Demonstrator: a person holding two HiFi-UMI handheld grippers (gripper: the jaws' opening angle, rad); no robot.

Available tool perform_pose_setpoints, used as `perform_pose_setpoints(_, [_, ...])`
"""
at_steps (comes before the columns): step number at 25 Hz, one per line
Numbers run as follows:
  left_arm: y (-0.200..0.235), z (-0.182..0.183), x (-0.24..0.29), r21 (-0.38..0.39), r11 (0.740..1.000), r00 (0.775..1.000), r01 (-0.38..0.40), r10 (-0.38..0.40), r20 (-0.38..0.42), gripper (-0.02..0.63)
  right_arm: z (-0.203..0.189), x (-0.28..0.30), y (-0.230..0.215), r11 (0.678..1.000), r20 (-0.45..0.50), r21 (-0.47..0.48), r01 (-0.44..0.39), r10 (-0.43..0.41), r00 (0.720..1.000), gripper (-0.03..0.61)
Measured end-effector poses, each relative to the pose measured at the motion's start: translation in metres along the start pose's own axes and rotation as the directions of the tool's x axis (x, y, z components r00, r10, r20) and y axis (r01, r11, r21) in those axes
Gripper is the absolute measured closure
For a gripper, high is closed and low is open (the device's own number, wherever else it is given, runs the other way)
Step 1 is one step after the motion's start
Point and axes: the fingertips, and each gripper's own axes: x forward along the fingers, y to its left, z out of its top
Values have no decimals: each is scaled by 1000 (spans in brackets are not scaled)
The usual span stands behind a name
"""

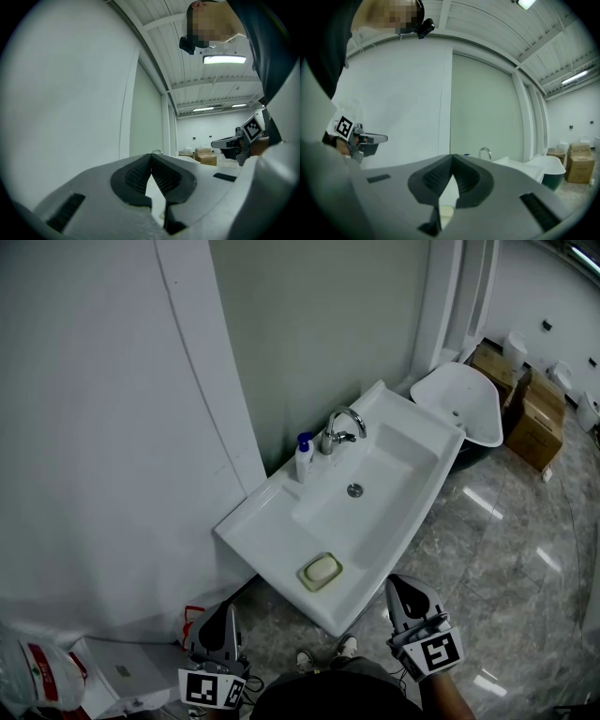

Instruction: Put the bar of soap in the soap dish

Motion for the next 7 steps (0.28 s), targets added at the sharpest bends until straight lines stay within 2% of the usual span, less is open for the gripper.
perform_pose_setpoints(7, [2, -1, 5, -10, 1000, 1000, 0, 0, 4, 594, 2, 6, -2, 1000, -1, -7, 2, -2, 1000, 568])
